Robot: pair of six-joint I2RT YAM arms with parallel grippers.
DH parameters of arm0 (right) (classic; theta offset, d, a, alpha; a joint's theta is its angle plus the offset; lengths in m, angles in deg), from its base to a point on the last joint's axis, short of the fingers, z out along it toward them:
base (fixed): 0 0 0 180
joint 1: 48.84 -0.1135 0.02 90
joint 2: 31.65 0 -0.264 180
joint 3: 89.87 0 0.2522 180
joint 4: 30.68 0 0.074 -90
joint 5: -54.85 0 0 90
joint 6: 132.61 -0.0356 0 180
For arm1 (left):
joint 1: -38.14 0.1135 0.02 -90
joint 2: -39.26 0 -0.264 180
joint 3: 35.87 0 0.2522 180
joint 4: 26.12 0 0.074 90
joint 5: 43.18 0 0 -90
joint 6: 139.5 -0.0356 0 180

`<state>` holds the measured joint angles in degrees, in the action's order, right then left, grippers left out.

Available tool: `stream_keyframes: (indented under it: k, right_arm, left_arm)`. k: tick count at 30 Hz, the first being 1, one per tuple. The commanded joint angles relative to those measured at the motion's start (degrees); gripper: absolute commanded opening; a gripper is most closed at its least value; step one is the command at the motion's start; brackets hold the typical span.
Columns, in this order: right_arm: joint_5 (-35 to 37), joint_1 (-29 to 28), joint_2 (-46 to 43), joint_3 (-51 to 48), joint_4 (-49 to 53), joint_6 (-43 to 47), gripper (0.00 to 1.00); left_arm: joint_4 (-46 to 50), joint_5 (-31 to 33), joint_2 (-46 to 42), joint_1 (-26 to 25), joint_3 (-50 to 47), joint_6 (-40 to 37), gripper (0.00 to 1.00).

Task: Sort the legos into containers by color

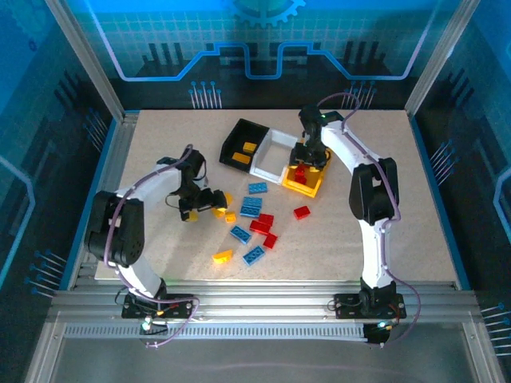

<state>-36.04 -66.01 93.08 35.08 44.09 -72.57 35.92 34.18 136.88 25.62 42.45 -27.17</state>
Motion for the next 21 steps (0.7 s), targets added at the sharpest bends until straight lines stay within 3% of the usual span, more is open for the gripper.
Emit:
stream_keyframes:
  k: [1,10,21]
  right_arm:
    - [-0.6,0.2,-7.5,-2.9,1.0,-0.3,0.62]
    - [-0.9,-0.5,-16.7,-10.9,0.3,0.3,0.62]
    - [-2.2,-0.6,-18.0,-11.4,-0.1,0.5,0.62]
  left_arm:
    - [0.0,1.7,2.7,-0.8,2.5,0.3,0.91]
    - [-0.5,3.7,10.2,-1.3,6.9,2.3,0.88]
    - [2.2,6.9,15.0,-3.5,11.0,3.2,0.84]
